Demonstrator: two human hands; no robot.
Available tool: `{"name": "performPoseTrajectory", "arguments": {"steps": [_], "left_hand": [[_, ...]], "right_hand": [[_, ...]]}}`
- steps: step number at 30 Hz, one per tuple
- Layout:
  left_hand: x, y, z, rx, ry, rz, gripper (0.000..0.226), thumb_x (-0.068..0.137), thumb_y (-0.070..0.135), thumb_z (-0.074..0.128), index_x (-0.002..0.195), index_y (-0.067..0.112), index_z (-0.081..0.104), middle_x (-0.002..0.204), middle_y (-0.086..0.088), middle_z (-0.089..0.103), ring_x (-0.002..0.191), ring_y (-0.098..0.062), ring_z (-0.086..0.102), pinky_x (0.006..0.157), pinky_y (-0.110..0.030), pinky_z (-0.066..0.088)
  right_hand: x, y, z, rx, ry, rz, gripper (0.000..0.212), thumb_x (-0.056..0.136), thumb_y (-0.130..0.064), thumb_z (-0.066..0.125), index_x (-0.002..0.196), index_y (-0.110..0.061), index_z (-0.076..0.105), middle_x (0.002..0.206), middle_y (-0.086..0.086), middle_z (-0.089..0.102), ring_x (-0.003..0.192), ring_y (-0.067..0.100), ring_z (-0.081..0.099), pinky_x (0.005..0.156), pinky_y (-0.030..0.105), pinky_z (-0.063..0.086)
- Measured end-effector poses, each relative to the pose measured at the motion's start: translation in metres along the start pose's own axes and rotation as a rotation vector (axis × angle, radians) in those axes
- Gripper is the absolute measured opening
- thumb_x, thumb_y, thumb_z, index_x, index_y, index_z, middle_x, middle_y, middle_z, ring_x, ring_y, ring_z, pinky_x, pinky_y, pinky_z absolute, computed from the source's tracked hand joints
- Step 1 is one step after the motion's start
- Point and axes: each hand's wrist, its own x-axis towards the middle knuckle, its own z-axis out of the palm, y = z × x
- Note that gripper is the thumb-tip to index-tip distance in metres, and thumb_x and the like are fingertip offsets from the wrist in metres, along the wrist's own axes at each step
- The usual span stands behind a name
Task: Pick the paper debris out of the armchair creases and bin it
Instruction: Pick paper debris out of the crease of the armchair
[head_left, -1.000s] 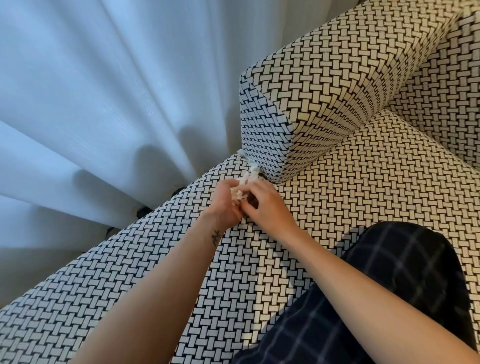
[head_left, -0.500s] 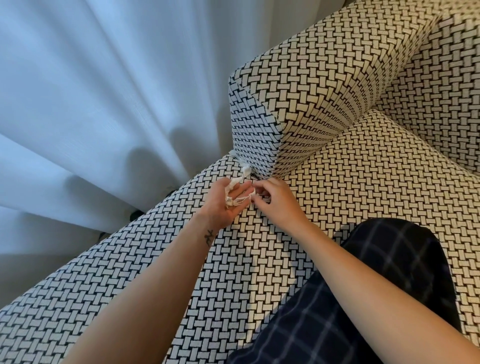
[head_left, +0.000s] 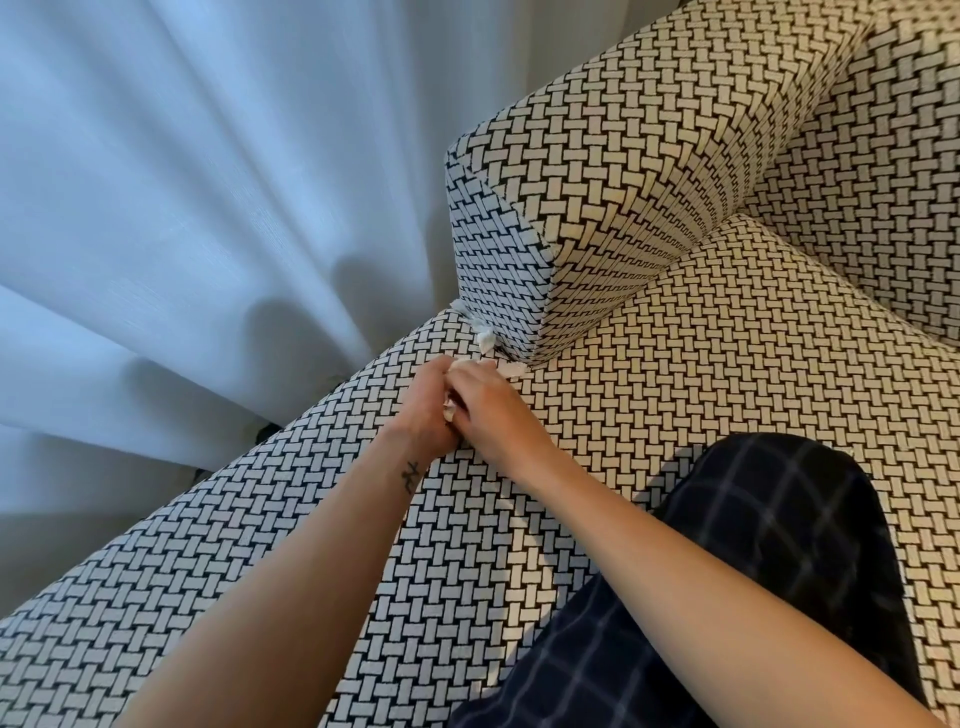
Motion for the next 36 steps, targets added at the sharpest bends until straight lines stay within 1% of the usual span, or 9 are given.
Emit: {"name": "performPoseTrajectory", "arguments": {"steps": [1, 3, 7, 10, 13, 17, 24, 29, 36], "left_hand": [[-0.001, 0.001, 0.001, 0.010, -0.002, 0.004, 0.039, 0.097, 0.034, 0.049, 0.112, 0.006, 0.072, 0.097, -0.005, 0.077, 0.086, -0.019, 0.069, 0.085, -0.036, 0.055], [-0.003, 0.002, 0.001, 0.000, -0.004, 0.022, 0.034, 0.099, 0.030, 0.045, 0.116, 0.010, 0.067, 0.106, -0.005, 0.078, 0.085, -0.018, 0.070, 0.079, -0.034, 0.054], [-0.005, 0.002, 0.005, -0.090, -0.024, 0.007, 0.022, 0.095, 0.017, 0.044, 0.097, 0.009, 0.065, 0.093, -0.009, 0.077, 0.074, -0.019, 0.070, 0.069, -0.033, 0.057], [-0.006, 0.003, 0.003, -0.075, -0.040, -0.006, 0.024, 0.097, 0.014, 0.044, 0.090, 0.004, 0.065, 0.075, -0.007, 0.070, 0.052, -0.014, 0.060, 0.045, -0.023, 0.053], [-0.006, 0.003, 0.001, -0.012, 0.012, 0.013, 0.031, 0.100, 0.018, 0.045, 0.097, 0.003, 0.072, 0.093, -0.012, 0.078, 0.074, -0.021, 0.076, 0.071, -0.034, 0.063], [-0.007, 0.003, 0.002, 0.011, 0.038, 0.040, 0.030, 0.100, 0.019, 0.045, 0.108, 0.006, 0.071, 0.104, -0.012, 0.078, 0.092, -0.024, 0.077, 0.084, -0.040, 0.060], [-0.008, 0.004, 0.003, -0.025, 0.047, 0.032, 0.035, 0.099, 0.021, 0.045, 0.119, 0.006, 0.069, 0.105, -0.011, 0.078, 0.092, -0.024, 0.077, 0.081, -0.038, 0.061], [-0.012, 0.002, 0.000, -0.034, 0.016, 0.038, 0.036, 0.098, 0.021, 0.045, 0.092, 0.001, 0.074, 0.085, -0.008, 0.077, 0.074, -0.019, 0.073, 0.081, -0.031, 0.059], [-0.010, 0.001, -0.001, -0.041, 0.010, 0.052, 0.036, 0.098, 0.024, 0.040, 0.076, 0.008, 0.064, 0.065, -0.004, 0.065, 0.059, -0.016, 0.057, 0.065, -0.029, 0.059]], "right_hand": [[0.001, -0.004, 0.004, 0.029, -0.003, 0.008, 0.024, 0.101, -0.007, 0.051, 0.123, -0.006, 0.060, 0.132, 0.005, 0.058, 0.125, 0.017, 0.050, 0.110, 0.030, 0.040], [0.002, -0.007, 0.008, 0.118, 0.003, 0.030, 0.022, 0.099, -0.005, 0.051, 0.119, -0.005, 0.061, 0.127, 0.005, 0.059, 0.120, 0.019, 0.052, 0.105, 0.034, 0.043], [-0.011, 0.003, -0.001, 0.193, 0.025, 0.007, 0.029, 0.101, -0.006, 0.051, 0.125, -0.013, 0.066, 0.132, 0.000, 0.063, 0.120, 0.011, 0.055, 0.106, 0.020, 0.039], [-0.023, 0.017, -0.015, 0.173, 0.114, 0.056, 0.031, 0.100, -0.009, 0.053, 0.125, -0.022, 0.065, 0.122, -0.011, 0.065, 0.107, 0.000, 0.060, 0.097, 0.018, 0.049], [-0.019, 0.031, -0.026, 0.138, 0.293, 0.211, 0.027, 0.100, -0.014, 0.054, 0.124, -0.022, 0.063, 0.111, -0.017, 0.056, 0.097, -0.003, 0.055, 0.085, 0.018, 0.050], [-0.017, 0.042, -0.025, -0.078, 0.186, 0.230, 0.037, 0.098, -0.016, 0.055, 0.135, -0.019, 0.058, 0.121, -0.008, 0.052, 0.120, 0.009, 0.045, 0.105, 0.024, 0.038], [-0.019, 0.048, -0.023, -0.130, 0.159, 0.182, 0.019, 0.101, -0.018, 0.057, 0.116, -0.012, 0.068, 0.113, -0.004, 0.054, 0.119, 0.011, 0.044, 0.100, 0.018, 0.031], [-0.025, 0.044, -0.026, -0.062, 0.085, 0.096, 0.020, 0.100, -0.010, 0.055, 0.116, -0.014, 0.068, 0.112, -0.008, 0.057, 0.114, 0.009, 0.047, 0.102, 0.025, 0.038], [-0.039, 0.047, -0.035, -0.065, 0.320, 0.242, 0.032, 0.096, -0.026, 0.060, 0.127, -0.021, 0.059, 0.120, -0.010, 0.051, 0.119, 0.004, 0.040, 0.105, 0.024, 0.037]]}}
